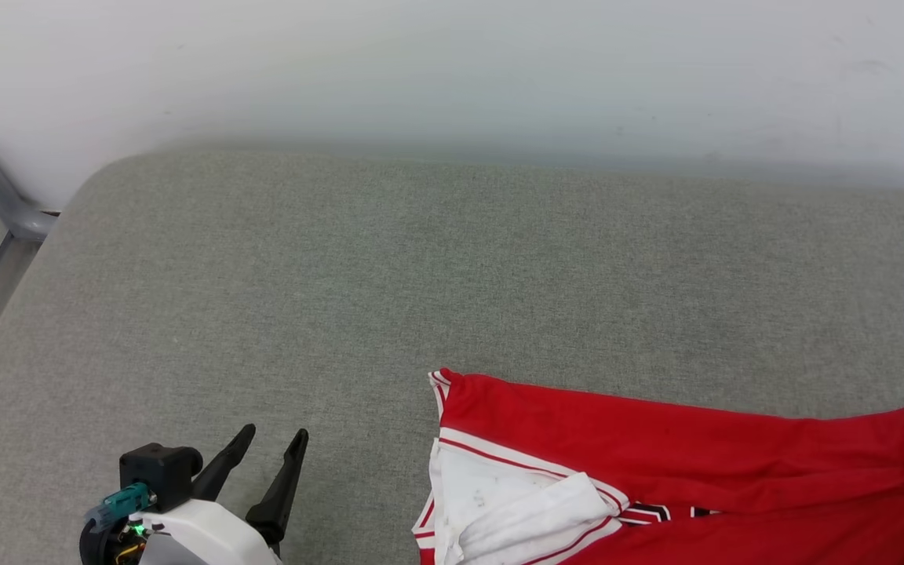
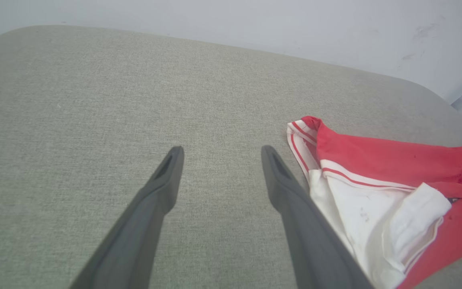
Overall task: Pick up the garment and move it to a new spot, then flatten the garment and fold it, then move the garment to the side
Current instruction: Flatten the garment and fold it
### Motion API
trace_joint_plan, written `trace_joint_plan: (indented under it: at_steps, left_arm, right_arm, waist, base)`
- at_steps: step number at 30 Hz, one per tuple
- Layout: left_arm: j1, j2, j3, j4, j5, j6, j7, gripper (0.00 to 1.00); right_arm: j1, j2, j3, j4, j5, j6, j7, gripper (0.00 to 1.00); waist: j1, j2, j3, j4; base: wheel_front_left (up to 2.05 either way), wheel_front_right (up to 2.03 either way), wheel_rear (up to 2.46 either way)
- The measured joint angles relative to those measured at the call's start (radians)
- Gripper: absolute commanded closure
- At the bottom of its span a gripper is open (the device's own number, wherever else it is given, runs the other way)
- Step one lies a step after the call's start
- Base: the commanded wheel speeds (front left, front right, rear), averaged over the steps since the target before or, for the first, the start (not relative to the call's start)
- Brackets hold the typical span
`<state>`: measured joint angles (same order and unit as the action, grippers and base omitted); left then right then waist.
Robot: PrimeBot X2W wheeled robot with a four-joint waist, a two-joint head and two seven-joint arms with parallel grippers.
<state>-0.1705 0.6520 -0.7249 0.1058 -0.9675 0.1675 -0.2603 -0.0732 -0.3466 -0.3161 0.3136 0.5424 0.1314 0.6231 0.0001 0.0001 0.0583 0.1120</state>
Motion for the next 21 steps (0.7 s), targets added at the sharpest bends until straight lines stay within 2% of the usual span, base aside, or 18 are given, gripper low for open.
trace_joint_plan:
  at_steps: [5, 12, 21]
  left_arm:
    - [0.013, -0.014, 0.005, 0.004, 0.004, 0.0, -0.001, 0.0]
    - [0.031, -0.04, 0.023, 0.012, 0.009, -0.002, -0.001, 0.0]
    - [0.054, -0.071, 0.05, 0.024, 0.027, -0.018, -0.001, 0.0]
  right_arm:
    - [0.042, 0.005, 0.004, -0.089, 0.03, 0.0, 0.039, 1.0]
    - [0.087, 0.047, 0.041, -0.231, 0.067, 0.0, 0.107, 1.0]
    - [0.112, 0.151, 0.11, -0.392, 0.092, 0.0, 0.204, 1.0]
  waist:
    - [0.0, 0.0, -0.018, -0.007]
    - [-0.0001, 0.0, -0.044, -0.011]
    - [0.0, 0.0, -0.06, 0.004]
  base:
    - [0.0, 0.0, 0.0]
    - [0.0, 0.0, 0.0]
    - [0.0, 0.0, 0.0]
